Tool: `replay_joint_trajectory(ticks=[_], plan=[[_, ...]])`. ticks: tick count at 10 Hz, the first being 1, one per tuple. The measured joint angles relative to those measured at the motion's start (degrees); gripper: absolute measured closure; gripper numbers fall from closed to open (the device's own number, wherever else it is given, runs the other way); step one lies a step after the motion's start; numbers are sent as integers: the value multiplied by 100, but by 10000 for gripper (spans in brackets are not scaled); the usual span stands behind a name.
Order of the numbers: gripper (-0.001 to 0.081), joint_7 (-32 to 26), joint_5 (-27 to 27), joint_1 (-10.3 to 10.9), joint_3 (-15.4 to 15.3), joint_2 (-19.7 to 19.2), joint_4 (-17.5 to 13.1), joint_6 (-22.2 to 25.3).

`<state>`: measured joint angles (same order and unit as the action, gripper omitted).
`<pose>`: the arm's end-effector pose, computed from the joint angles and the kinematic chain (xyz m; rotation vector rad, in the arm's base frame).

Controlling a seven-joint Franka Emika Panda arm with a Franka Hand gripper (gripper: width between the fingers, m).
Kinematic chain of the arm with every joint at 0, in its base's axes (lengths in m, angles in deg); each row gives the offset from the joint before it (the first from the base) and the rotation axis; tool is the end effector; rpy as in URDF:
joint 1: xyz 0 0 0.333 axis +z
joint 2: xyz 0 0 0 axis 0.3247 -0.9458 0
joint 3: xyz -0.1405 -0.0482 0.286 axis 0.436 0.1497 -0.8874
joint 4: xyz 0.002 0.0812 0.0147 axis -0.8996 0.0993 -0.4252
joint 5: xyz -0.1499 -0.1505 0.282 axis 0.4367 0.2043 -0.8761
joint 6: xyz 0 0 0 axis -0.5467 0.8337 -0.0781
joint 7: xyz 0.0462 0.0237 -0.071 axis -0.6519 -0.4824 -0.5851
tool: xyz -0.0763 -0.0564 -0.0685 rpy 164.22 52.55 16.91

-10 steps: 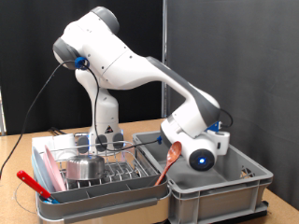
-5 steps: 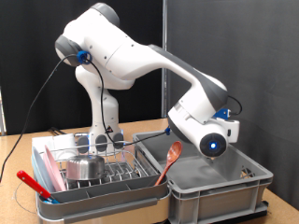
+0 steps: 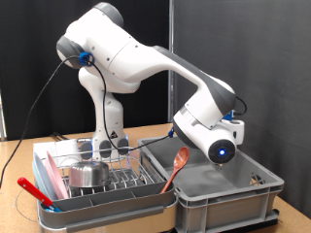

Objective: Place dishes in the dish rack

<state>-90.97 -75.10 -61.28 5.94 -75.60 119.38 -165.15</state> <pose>0.4177 0.1733 0.2796 -0.9576 -1.3469 0.2405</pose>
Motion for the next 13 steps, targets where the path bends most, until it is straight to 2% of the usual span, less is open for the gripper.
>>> replay_joint_trajectory(ticks=[1, 5, 9, 11, 13], plan=[[696, -71, 0, -46, -42, -1, 1, 249], [696, -191, 26, -417, -618, 131, -92, 1271], [696, 147, 76, -472, -1009, 430, -486, 2061], [696, 217, 78, -489, -1072, 559, -602, 2175], [696, 193, 221, -488, -1062, 552, -586, 2314]])
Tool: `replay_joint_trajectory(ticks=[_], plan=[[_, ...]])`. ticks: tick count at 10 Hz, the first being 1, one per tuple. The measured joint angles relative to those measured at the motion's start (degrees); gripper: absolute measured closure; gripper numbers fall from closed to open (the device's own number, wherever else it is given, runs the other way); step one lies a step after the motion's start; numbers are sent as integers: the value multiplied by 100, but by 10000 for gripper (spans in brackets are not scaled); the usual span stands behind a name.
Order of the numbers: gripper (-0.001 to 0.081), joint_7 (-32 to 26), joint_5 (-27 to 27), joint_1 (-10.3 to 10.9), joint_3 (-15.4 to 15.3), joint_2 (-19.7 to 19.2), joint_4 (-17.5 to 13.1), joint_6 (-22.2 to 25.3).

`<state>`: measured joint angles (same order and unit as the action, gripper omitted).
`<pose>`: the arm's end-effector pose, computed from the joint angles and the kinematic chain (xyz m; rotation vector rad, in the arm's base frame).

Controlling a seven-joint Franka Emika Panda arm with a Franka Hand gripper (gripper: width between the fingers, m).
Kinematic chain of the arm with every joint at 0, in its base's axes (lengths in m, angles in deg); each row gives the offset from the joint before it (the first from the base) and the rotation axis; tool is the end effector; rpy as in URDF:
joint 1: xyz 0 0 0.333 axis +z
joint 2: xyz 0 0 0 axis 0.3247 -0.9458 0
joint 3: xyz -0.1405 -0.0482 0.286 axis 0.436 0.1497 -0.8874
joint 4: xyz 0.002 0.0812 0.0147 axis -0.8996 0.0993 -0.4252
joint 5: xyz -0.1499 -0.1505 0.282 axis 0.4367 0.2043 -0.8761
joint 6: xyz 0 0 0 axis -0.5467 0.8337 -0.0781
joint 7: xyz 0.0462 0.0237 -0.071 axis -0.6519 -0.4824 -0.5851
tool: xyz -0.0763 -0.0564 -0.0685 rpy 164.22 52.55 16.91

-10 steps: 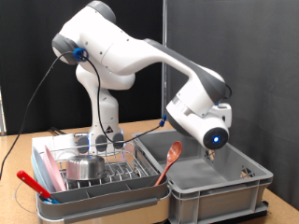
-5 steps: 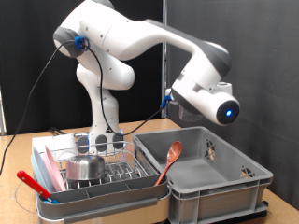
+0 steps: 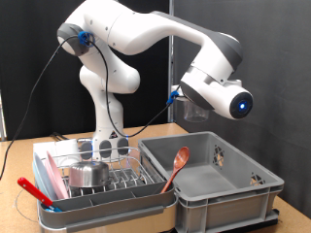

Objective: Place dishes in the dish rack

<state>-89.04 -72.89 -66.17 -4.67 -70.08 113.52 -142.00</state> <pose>0.3969 0.1554 0.3896 -0.7076 -1.5081 0.4492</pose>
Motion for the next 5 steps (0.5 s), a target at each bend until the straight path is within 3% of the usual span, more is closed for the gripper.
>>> replay_joint_trajectory(ticks=[2, 3, 5], plan=[[696, -26, 373, -117, -122, 38, -11, 569], [696, -26, 389, -345, -243, 111, 6, 756], [696, -152, 282, -999, -583, 234, 152, 901]])
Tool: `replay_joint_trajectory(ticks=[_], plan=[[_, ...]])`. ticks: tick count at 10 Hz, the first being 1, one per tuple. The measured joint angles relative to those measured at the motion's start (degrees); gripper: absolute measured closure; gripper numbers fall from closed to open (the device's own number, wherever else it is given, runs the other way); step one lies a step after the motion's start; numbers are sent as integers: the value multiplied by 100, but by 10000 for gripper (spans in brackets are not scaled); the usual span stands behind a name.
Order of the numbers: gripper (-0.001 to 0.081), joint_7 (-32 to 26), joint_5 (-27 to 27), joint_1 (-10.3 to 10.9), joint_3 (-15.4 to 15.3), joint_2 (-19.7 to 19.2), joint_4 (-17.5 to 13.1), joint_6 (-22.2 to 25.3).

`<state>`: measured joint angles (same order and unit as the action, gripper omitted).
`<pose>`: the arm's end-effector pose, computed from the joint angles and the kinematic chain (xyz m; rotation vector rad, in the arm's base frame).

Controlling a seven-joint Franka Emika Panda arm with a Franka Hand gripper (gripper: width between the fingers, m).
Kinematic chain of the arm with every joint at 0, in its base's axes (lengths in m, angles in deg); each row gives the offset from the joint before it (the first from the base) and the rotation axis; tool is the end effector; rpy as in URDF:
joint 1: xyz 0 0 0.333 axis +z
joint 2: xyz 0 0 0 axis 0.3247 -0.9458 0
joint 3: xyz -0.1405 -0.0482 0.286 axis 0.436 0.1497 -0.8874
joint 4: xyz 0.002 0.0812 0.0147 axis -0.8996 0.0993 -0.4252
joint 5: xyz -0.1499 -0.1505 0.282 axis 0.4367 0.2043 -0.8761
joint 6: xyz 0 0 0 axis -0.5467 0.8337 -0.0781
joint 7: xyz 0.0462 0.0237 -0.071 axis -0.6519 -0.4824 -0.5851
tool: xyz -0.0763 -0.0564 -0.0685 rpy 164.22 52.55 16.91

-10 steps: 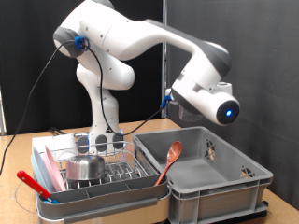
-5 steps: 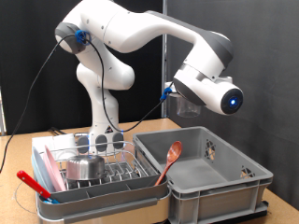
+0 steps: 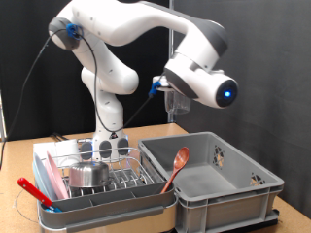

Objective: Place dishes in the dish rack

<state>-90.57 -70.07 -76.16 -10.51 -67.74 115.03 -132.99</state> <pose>0.3803 0.1014 0.4199 -0.6592 -1.5348 0.5050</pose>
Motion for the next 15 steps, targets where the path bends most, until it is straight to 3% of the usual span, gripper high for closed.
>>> replay_joint_trajectory(ticks=[2, 4, 6, 7, 10, 11, 12, 15], plan=[[696, -13, -236, -712, -323, 77, 252, 197], [696, 102, -468, -1252, -470, 173, 583, 496], [696, 34, -409, -1286, -502, 165, 580, 316], [696, -75, -444, -1480, -650, 168, 599, 145], [696, -81, -656, -2565, -1252, 178, 693, 245], [696, 5, -654, -2834, -1344, 181, 687, 336], [696, 155, -653, -3016, -1360, 183, 665, 462], [696, 447, -380, -3182, -1196, 147, 552, 1021]])
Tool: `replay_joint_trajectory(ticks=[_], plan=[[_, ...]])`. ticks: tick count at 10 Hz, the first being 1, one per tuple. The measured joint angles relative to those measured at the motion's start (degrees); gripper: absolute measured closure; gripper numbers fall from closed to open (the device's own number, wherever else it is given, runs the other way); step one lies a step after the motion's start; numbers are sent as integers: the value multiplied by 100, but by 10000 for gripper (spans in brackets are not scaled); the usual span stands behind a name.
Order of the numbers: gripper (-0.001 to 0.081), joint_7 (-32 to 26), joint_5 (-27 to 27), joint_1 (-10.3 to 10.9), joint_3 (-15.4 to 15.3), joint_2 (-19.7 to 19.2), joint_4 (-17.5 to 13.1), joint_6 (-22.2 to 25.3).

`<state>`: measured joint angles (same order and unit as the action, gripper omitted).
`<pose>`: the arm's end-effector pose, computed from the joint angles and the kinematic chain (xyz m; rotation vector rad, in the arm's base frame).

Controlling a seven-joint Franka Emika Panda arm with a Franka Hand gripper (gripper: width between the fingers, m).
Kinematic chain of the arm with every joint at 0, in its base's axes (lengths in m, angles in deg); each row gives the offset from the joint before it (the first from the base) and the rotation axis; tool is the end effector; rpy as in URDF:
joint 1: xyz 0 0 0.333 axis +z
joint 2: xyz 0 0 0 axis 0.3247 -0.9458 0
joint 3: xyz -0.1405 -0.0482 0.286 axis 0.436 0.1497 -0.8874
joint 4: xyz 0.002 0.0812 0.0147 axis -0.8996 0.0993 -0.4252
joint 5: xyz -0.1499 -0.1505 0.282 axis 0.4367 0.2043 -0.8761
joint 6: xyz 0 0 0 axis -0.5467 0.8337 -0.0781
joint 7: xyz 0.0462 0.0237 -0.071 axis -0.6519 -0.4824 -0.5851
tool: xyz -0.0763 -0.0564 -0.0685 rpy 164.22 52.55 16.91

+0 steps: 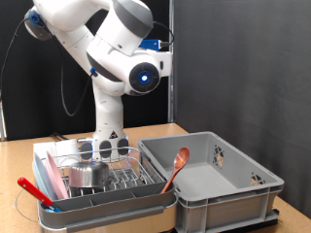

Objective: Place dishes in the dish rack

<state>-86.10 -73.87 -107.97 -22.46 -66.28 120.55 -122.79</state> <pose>0.3363 -0.0395 0.4696 -0.7886 -1.3646 0.3699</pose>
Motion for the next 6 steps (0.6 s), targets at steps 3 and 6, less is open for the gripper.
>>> replay_joint_trajectory(ticks=[3, 6], plan=[[696, -239, 686, -183, -22, -100, 44, 61], [696, -573, 1129, -255, -28, -404, 217, 61]])
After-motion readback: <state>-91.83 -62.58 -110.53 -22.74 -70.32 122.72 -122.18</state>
